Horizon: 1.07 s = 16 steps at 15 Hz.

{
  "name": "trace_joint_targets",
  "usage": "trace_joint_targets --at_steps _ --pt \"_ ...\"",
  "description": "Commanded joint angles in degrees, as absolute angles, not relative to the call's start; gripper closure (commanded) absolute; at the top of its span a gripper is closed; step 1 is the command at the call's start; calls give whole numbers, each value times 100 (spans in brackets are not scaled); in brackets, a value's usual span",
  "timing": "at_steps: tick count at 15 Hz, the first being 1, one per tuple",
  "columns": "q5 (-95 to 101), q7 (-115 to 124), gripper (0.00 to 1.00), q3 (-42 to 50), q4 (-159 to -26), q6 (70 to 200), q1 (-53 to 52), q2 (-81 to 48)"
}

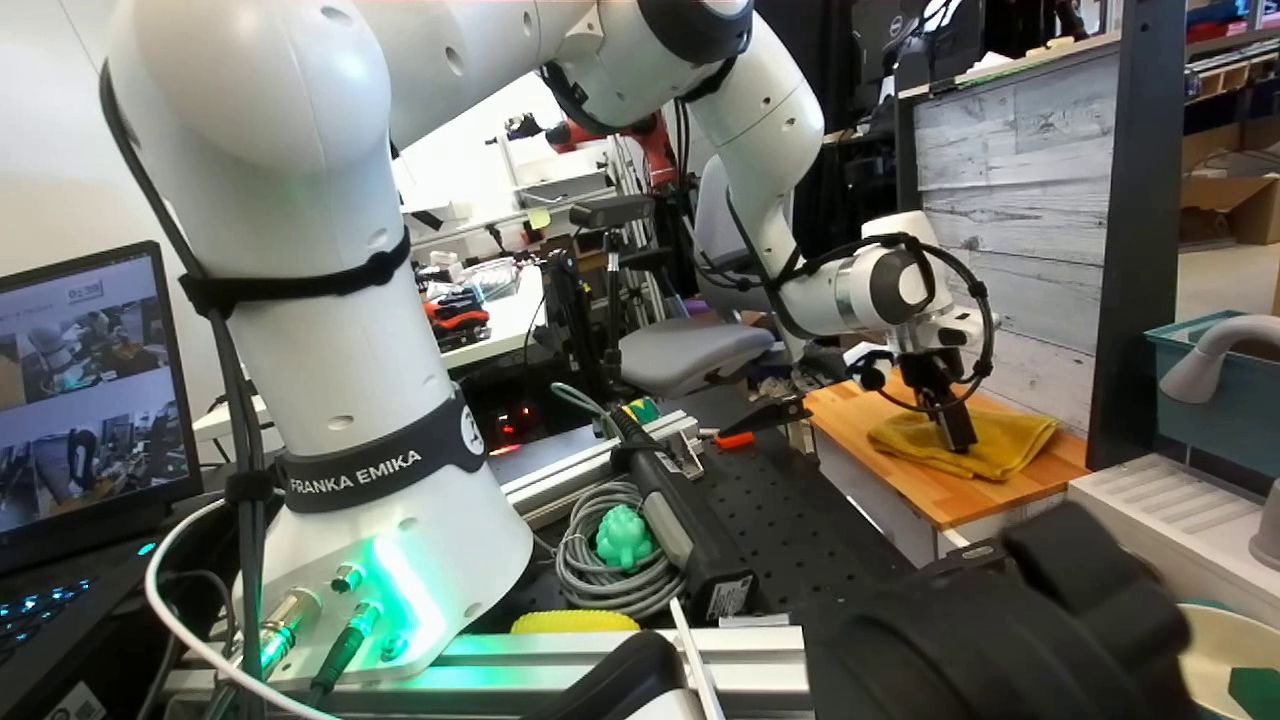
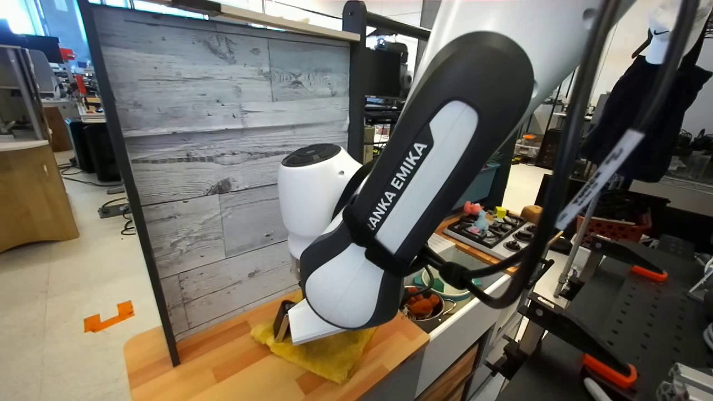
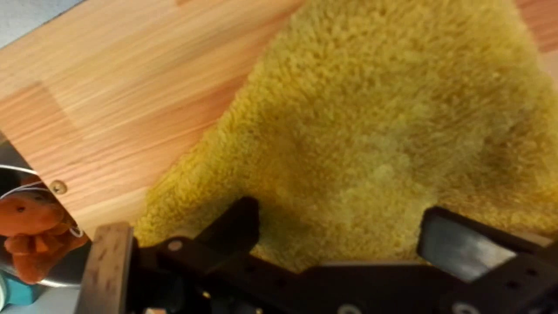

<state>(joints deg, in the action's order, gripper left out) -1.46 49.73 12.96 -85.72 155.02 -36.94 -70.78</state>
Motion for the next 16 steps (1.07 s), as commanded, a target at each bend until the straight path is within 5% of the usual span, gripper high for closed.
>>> trace_joint_targets --at_steps 1,9,16 --pt "63 4869 0 1068 -8430 15534 -3760 -7271" --pt "166 4504 0 502 -8173 15620 -4116 -7191" --pt "287 4813 0 1566 -8920 15600 -3902 -7007"
